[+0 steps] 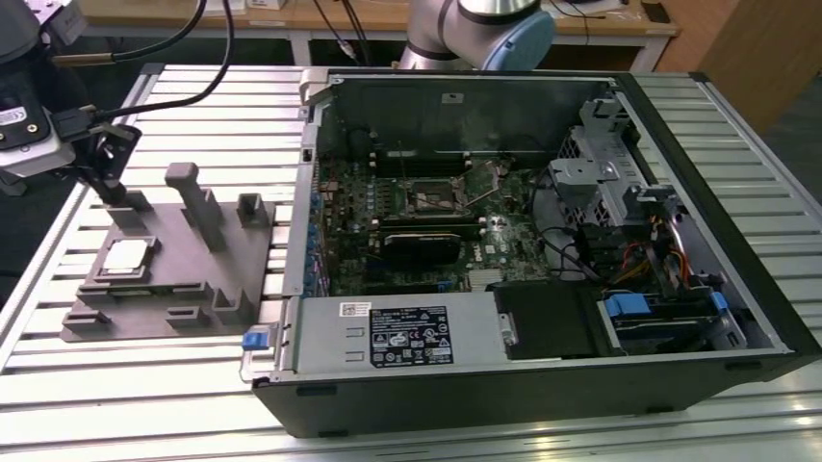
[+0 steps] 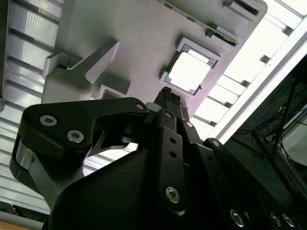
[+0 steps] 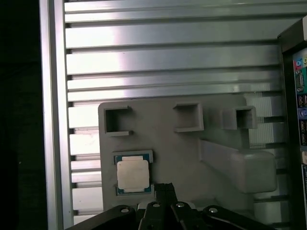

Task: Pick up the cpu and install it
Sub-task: 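Pick up the cpu and move it towards the insertion slot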

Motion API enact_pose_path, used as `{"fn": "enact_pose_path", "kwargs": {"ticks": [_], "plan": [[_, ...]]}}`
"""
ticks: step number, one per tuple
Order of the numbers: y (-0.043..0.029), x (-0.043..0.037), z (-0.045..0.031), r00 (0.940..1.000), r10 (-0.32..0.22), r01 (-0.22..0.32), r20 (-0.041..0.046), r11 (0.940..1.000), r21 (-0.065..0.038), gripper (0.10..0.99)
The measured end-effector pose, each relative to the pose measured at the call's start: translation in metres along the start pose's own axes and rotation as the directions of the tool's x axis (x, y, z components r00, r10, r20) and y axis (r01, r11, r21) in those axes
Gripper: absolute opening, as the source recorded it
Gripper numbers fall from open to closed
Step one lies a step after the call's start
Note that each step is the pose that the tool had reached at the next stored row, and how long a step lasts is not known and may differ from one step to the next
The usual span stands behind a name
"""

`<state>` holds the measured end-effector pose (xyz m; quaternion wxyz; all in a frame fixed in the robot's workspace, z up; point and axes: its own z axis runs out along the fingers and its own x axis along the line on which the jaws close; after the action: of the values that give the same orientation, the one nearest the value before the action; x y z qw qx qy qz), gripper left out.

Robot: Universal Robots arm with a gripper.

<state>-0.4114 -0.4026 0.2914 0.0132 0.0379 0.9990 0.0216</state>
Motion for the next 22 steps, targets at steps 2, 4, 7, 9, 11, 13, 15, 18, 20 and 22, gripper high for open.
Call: {"fn": "enact_pose_path", "kwargs": {"ticks": [2, 4, 7, 9, 11, 13, 15, 18, 20, 22], "plan": [[-0.0003, 0.0009, 0.0018, 1.0, 0.0, 0.0, 0.0001, 1.0, 0.0, 0.106], [-0.0008, 0.0018, 0.0039, 1.0, 0.0, 0.0, 0.0001, 1.0, 0.0, 0.106], [-0.0014, 0.0033, 0.0071, 1.0, 0.0, 0.0, 0.0, 1.0, 0.0, 0.106], [-0.0019, 0.0043, 0.0095, 1.0, 0.0, 0.0, 0.0, 1.0, 0.0, 0.106], [-0.0024, 0.0057, 0.0121, 1.0, 0.0, 0.0, 0.0, 1.0, 0.0, 0.106], [-0.0028, 0.0074, 0.0149, 1.0, 0.0, 0.0, 0.0, 1.0, 0.0, 0.106], [-0.0033, 0.0093, 0.018, 1.0, 0.0, 0.0, 0.0002, 1.0, 0.0, 0.106], [-0.004, 0.0119, 0.0225, 1.0, 0.0, 0.0, 0.0, 1.0, 0.0, 0.106], [-0.0044, 0.0136, 0.0255, 1.0, 0.0, 0.0, 0.0, 1.0, 0.0, 0.106], [-0.0048, 0.0154, 0.0284, 1.0, 0.0, 0.0, 0.0001, 1.0, 0.0, 0.106]]}}
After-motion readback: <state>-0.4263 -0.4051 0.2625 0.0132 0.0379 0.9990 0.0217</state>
